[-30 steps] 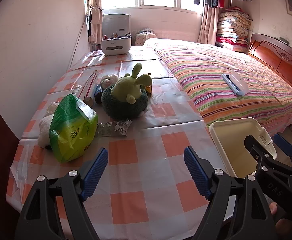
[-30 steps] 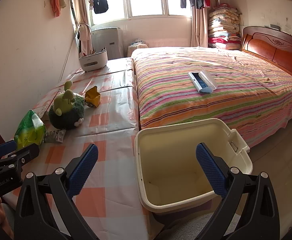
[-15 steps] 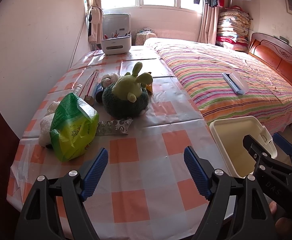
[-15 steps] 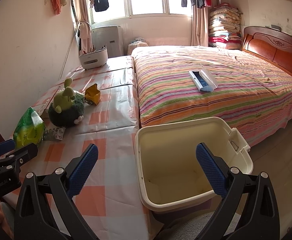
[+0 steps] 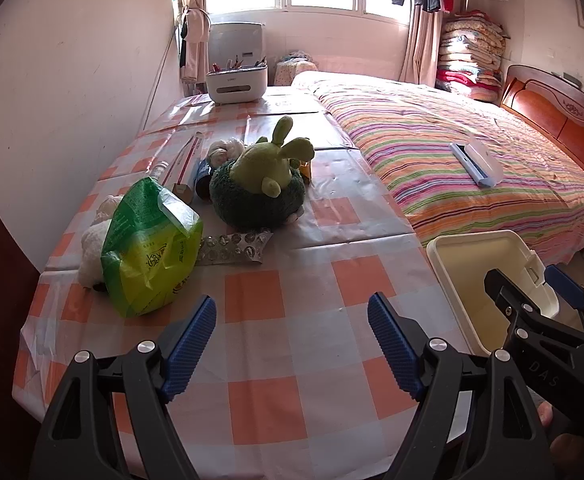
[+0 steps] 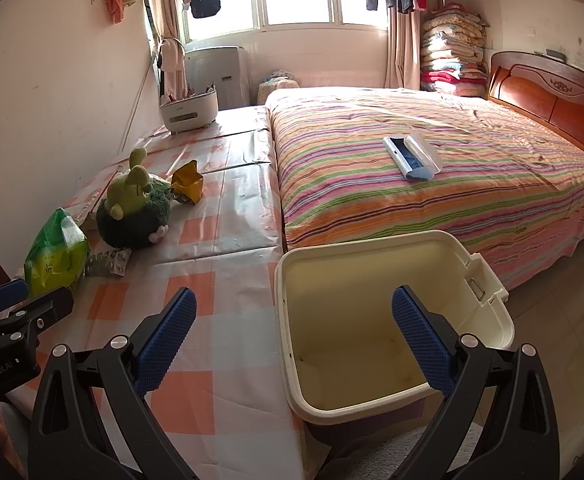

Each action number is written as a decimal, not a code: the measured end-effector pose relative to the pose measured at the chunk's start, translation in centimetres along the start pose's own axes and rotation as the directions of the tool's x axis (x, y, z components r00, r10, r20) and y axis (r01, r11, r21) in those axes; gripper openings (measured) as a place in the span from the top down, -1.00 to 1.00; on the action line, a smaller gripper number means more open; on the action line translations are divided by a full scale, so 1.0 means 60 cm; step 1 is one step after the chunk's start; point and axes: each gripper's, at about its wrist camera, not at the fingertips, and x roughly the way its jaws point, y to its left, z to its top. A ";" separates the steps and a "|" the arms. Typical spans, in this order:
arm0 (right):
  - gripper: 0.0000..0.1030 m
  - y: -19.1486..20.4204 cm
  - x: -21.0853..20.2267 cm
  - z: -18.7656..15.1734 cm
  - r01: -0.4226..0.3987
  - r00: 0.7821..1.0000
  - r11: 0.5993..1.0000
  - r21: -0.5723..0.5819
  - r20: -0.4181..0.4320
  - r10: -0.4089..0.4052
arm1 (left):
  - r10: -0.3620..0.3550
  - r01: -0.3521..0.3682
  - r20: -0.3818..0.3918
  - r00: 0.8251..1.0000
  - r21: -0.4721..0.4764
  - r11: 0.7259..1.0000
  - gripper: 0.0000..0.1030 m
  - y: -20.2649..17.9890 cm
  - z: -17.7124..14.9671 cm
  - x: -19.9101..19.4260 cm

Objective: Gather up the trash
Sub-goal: 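Move both open tools toward the items on the checked table, then grasp the green plush toy with the right tool while the left tool grasps the green plastic bag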

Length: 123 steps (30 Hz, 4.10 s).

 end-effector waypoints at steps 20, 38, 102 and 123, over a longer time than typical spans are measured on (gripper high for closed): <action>-0.88 0.011 0.012 -0.006 -0.009 1.000 1.000 -0.007 -0.023 0.009 | 0.004 -0.004 -0.011 1.000 -0.005 1.000 -0.48 0.004 -0.003 0.006; -0.88 0.011 0.019 -0.009 -0.023 0.999 1.000 -0.005 -0.040 0.022 | 0.009 -0.009 -0.021 1.000 0.003 1.000 -0.48 -0.001 -0.010 0.008; -0.88 0.172 0.115 0.068 -0.242 0.970 0.947 -0.209 -0.043 0.239 | 0.172 -0.177 -0.043 0.984 -0.187 0.966 -0.48 0.153 0.015 0.023; -0.88 0.314 0.297 0.126 -0.370 0.923 0.882 -0.291 -0.221 0.315 | 0.206 -0.224 -0.090 0.974 -0.299 0.928 -0.48 0.231 0.032 0.064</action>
